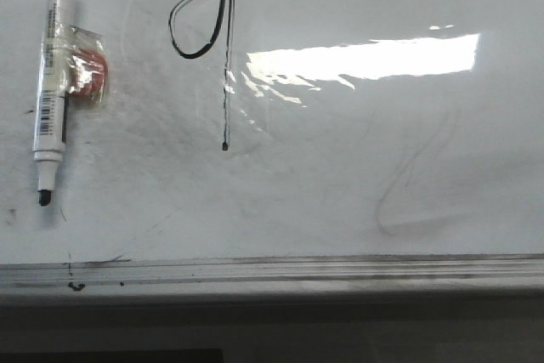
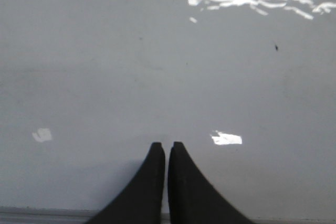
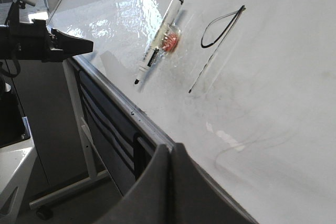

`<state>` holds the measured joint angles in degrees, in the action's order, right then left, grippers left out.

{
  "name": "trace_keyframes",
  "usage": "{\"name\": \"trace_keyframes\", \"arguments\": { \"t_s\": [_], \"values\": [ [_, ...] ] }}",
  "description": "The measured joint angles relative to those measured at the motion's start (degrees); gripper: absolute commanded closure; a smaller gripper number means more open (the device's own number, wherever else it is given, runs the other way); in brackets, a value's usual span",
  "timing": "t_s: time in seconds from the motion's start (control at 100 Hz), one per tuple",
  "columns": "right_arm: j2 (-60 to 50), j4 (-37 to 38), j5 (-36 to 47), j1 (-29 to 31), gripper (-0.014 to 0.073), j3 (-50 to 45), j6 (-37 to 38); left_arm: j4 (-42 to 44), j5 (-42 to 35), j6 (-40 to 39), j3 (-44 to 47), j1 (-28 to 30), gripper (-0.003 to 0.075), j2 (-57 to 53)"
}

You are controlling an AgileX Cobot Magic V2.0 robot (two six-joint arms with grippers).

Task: Write number 9 on whiteboard

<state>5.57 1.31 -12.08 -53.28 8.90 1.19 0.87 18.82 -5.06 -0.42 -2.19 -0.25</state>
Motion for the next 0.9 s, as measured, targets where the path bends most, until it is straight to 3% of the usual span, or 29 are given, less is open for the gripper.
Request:
{"name": "trace_keyframes", "arguments": {
  "t_s": [0.9],
  "values": [
    [0.00, 0.00, 0.00, 0.00, 0.0657, -0.13, 0.00, 1.13, 0.27, -1.93, 0.00, 0.23, 0.0741, 0.00]
  ]
}}
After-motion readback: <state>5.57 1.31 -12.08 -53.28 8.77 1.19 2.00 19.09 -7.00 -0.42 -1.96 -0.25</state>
